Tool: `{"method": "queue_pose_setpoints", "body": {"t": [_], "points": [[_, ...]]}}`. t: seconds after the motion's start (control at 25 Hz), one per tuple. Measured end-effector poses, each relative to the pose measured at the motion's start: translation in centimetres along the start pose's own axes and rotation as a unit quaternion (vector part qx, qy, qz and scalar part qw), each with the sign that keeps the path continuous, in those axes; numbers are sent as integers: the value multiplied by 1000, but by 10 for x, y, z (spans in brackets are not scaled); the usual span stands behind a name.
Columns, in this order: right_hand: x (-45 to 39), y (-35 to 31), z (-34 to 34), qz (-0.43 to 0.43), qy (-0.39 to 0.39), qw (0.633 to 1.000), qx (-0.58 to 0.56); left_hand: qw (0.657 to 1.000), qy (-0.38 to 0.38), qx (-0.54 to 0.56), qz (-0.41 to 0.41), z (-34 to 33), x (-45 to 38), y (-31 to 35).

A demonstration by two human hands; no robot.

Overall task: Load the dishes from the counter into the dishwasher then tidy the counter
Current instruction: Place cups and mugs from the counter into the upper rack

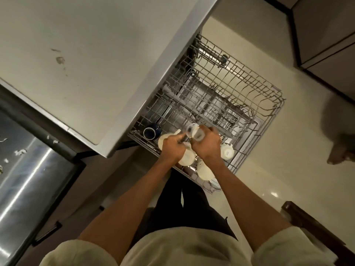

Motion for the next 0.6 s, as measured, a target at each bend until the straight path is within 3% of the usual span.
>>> {"method": "queue_pose_setpoints", "body": {"t": [0.12,0.28,0.6], "points": [[-21,3,-15,-8,-16,1000,4,988,-2,-151,-14,-4,-20,-3],[-37,0,-33,19,-22,998,50,937,-7,-346,-43,-13,-36,-15],[-65,3,-57,24,-4,996,87,938,20,-330,-100,-13,-37,-22]]}}
Point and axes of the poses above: each hand's wrist, its own x-axis away from the middle knuckle, its own z-axis out of the back of the hand, y = z × x, the point moved 6 cm from there along -x, towards the middle knuckle, and after that the axes turned 13 degrees about z, right-handed, at the moved point
